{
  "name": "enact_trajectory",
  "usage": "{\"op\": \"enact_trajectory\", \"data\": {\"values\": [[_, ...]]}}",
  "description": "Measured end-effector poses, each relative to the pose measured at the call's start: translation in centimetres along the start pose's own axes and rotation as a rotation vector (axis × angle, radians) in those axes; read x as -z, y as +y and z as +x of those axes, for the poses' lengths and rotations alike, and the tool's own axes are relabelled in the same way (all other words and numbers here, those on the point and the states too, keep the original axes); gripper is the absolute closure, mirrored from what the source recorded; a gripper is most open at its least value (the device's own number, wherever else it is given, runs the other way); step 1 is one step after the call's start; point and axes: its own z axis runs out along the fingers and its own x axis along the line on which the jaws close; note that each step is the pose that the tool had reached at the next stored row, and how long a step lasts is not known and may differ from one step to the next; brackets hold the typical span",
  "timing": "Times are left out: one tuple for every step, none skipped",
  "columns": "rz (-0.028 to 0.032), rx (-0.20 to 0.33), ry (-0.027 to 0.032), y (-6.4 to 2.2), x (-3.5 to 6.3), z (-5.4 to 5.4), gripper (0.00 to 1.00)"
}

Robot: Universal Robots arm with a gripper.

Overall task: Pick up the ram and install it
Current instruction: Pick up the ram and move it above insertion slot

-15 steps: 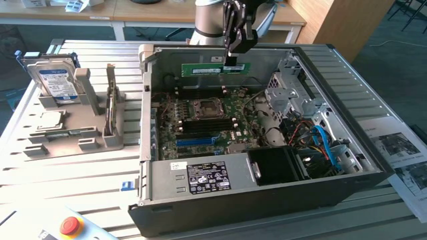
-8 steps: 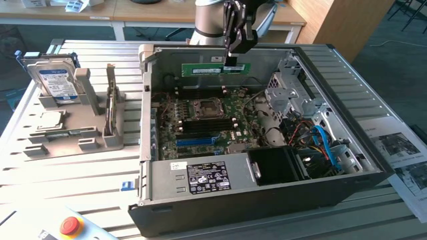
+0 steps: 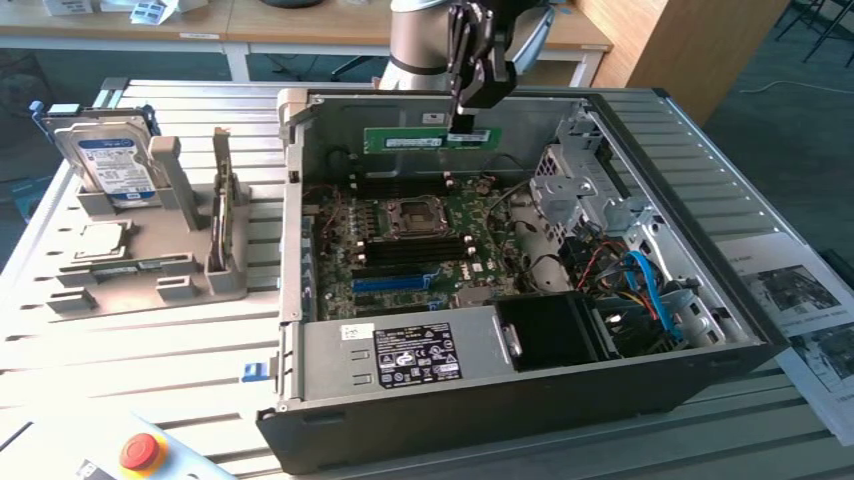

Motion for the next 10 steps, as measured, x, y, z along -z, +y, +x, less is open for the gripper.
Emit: {"op": "enact_trajectory", "data": {"values": [[0.0000, 0.000, 0.0000, 0.00, -0.18, 0.0, 0.89], [-0.0001, 0.000, 0.0001, -0.01, -0.35, 0.0, 0.89], [0.0000, 0.000, 0.0000, -0.02, -0.55, 0.0, 0.89], [0.0000, 0.000, -0.0001, -0.02, -0.73, 0.0, 0.89], [0.0000, 0.000, -0.0001, -0.03, -0.91, 0.0, 0.89], [0.0001, 0.000, 0.0000, -0.03, -1.09, 0.0, 0.89], [0.0000, 0.000, 0.0000, -0.04, -1.27, 0.0, 0.89], [0.0001, 0.000, 0.0000, -0.05, -1.45, 0.0, 0.89], [0.0000, 0.000, 0.0001, -0.05, -1.62, 0.0, 0.89], [0.0000, 0.000, 0.0001, -0.05, -1.73, 0.0, 0.89]]}}
